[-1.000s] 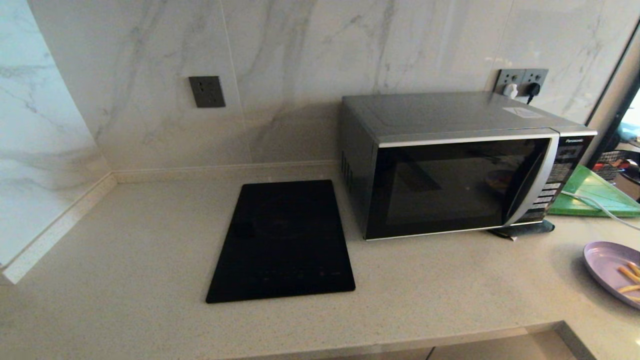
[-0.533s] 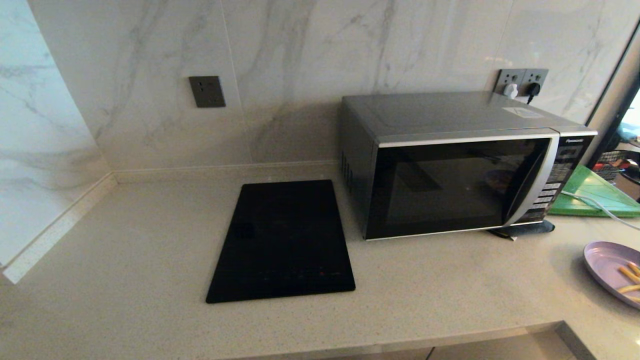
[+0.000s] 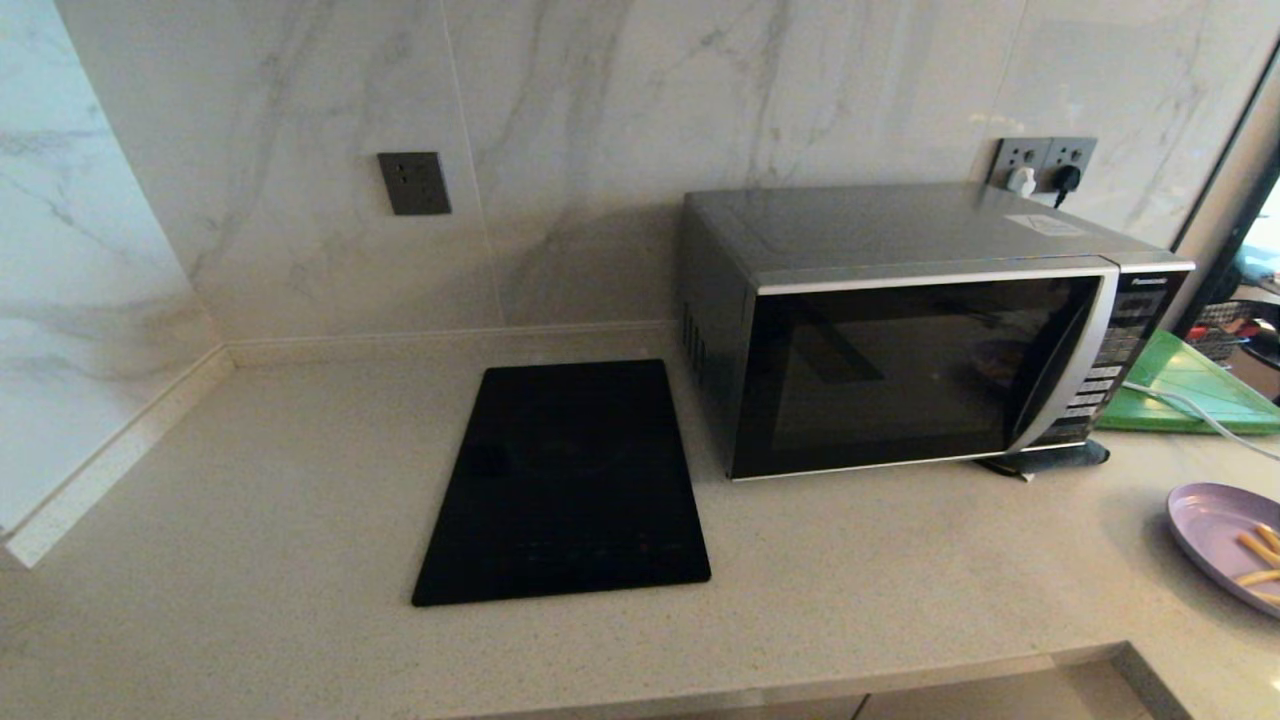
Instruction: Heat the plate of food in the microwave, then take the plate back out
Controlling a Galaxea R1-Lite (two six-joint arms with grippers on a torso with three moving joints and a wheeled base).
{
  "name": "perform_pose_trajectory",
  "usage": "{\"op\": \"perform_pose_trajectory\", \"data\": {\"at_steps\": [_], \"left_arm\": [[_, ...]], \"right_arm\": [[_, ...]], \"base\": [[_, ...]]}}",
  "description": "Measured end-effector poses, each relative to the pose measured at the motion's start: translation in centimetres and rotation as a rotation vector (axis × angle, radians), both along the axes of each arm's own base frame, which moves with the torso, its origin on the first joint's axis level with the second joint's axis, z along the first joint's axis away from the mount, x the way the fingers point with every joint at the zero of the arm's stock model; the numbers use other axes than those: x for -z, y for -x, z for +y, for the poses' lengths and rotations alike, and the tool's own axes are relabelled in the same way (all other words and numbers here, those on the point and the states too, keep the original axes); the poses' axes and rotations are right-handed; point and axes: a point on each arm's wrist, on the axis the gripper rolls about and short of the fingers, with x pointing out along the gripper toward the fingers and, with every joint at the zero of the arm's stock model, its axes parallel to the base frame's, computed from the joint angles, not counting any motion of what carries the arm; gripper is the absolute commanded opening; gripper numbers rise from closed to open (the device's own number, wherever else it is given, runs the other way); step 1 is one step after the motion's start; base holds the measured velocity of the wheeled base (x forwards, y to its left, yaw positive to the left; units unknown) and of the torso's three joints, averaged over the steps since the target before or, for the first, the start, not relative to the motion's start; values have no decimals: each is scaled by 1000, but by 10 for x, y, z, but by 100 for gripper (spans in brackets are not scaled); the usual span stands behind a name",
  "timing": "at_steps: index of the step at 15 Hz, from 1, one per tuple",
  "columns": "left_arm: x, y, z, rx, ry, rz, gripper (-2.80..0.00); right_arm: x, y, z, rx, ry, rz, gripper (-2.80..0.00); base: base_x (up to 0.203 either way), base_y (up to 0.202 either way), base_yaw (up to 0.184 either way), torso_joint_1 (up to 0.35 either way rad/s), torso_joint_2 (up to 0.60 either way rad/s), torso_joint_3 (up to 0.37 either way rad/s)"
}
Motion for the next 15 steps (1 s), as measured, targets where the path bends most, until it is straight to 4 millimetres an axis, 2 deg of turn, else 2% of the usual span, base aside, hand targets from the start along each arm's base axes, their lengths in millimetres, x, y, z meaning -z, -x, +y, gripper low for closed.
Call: {"op": "perform_pose_trajectory", "data": {"at_steps": [2, 15], "left_arm": [[0, 0, 0, 0, 0, 0, -280], [0, 0, 0, 0, 0, 0, -280]], "right_arm": [[7, -1, 1, -31, 3, 52, -280], [7, -1, 1, -27, -11, 52, -280]], "base": [[0, 0, 0, 0, 0, 0], [0, 0, 0, 0, 0, 0]]}}
